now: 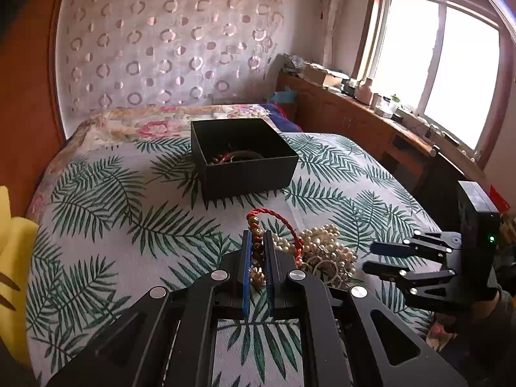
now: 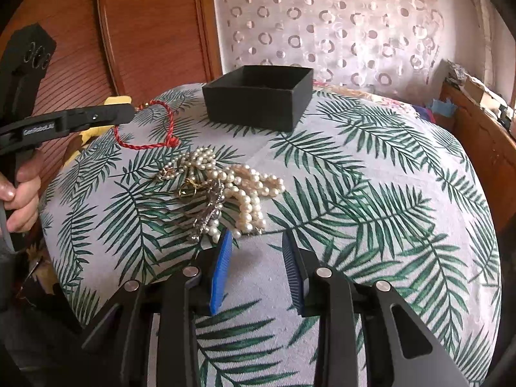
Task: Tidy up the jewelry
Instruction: 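Lower the right tool onto the pearl strands while the left tool holds the red bracelet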
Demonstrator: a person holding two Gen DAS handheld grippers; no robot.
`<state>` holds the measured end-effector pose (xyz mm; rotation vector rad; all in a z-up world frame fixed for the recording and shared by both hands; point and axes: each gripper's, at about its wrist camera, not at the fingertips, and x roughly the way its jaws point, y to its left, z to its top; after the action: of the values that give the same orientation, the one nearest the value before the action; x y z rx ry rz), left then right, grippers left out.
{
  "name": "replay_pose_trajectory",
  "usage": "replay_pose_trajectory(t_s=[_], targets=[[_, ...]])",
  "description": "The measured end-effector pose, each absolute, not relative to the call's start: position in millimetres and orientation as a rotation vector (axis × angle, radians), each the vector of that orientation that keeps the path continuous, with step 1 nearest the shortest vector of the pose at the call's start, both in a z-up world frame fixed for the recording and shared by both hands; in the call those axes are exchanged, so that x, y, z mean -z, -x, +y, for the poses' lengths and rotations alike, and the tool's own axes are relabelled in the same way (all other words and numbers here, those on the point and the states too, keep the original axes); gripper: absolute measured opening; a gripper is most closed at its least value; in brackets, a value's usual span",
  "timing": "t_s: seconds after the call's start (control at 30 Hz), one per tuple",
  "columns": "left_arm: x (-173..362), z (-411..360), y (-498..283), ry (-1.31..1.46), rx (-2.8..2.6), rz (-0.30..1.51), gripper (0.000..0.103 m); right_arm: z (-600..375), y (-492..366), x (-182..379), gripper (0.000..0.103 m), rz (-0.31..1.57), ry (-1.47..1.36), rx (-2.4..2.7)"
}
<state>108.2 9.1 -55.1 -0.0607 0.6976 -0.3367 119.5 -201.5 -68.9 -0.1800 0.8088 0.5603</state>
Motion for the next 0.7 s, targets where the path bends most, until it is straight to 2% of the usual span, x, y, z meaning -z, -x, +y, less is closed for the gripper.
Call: replay_pose_trajectory(t_s=[0.17,0.23,0.57,0.6,0.67,0.7], targets=[[57,9,-104,0.059,0.336,0.698,0.006,-193,-129,64,0.035,0.810,0.192,-0.572],[57,9,-104,0.064,0.338,0.698,0.006,-188,-133,65,0.028,0.821,0.211,-0.580],[58,10,-101,0.065,0.345,0.695,0.006,-167,-148,76,0.027,0.861,0.291,-0.579],[58,10,-101,0.065,0.345,0.695,0.006,-168,-148,76,0.016,0.858,0.293,-0.584],[58,11,-100,0.065,0.345,0.695,0.006,-168,-149,75,0.017,0.854,0.296,-0.589],[57,10,-101,0.064,0.345,0.695,0.006,-169,-147,72,0.012,0.844,0.293,-0.598]])
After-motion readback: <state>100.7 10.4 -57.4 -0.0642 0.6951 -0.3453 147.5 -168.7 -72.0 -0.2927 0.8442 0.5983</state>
